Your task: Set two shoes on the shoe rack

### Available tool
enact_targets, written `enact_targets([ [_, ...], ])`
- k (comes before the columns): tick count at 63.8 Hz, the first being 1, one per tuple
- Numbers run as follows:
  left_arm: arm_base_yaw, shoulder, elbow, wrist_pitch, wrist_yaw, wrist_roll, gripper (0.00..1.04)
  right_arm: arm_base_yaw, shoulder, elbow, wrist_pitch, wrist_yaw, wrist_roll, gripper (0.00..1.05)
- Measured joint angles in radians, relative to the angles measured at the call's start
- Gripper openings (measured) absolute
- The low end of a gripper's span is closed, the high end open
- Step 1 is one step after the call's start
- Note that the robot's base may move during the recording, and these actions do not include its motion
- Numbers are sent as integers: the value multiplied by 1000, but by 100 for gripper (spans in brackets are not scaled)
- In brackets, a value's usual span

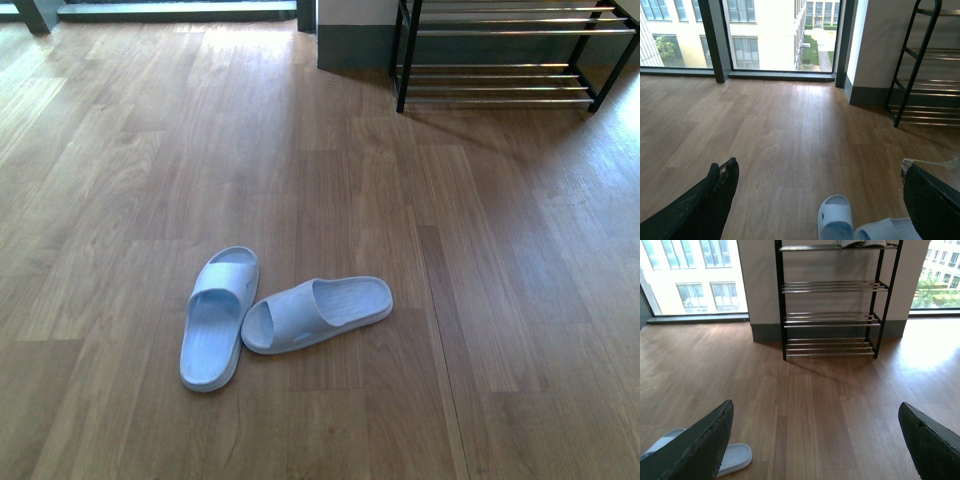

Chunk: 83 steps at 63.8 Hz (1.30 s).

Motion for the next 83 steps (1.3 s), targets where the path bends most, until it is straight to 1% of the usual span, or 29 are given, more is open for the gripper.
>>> enact_targets([
  [40, 0, 0, 0, 0, 0, 0, 95, 0, 0, 0, 0, 0, 0, 96],
  [41, 0, 0, 0, 0, 0, 0, 95, -2, 1, 0, 0, -6, 0, 96],
  [42, 0, 0, 0, 0, 0, 0, 95, -14, 14, 0, 14, -61, -5, 96],
  [43, 0, 0, 0, 0, 0, 0, 95, -33, 36, 0, 45, -138, -9, 96],
  [44, 0, 0, 0, 0, 0, 0, 95, -38, 50, 0, 65, -174, -13, 96],
  [45, 0, 0, 0, 0, 0, 0, 95, -43, 88, 0, 109, -220, -19, 96],
  [46, 0, 0, 0, 0, 1, 0, 95, -35, 135, 0, 156, -295, -27, 96],
  [47, 0, 0, 0, 0, 1, 0, 95, -27, 163, 1, 180, -320, -32, 96],
  [49, 0, 0, 0, 0, 0, 0, 95, 15, 286, 1, 284, -378, -51, 96],
  [50, 0, 0, 0, 0, 0, 0, 95, 27, 322, 1, 314, -382, -55, 96],
  [52, 0, 0, 0, 0, 1, 0, 95, 78, 483, 4, 447, -373, -64, 96],
  [53, 0, 0, 0, 0, 0, 0, 95, 110, 607, 11, 542, -367, -75, 96],
  [56, 0, 0, 0, 0, 1, 0, 95, 165, 918, 60, 750, -339, -93, 96],
  [58, 0, 0, 0, 0, 0, 0, 95, 194, 1131, 118, 860, -338, -106, 96],
  [61, 0, 0, 0, 0, 0, 0, 95, 221, 1372, 197, 953, -314, -125, 96],
  [66, 0, 0, 0, 0, 0, 0, 95, 259, 1695, 315, 1018, -299, -187, 96],
  [71, 0, 0, 0, 0, 0, 0, 95, 286, 1920, 407, 1035, -292, -238, 96],
  [74, 0, 0, 0, 0, 0, 0, 95, 313, 2118, 494, 1054, -291, -293, 96],
  [77, 0, 0, 0, 0, 0, 0, 95, 344, 2286, 581, 1049, -305, -349, 96],
  [83, 0, 0, 0, 0, 0, 0, 95, 385, 2470, 690, 1016, -312, -410, 96],
])
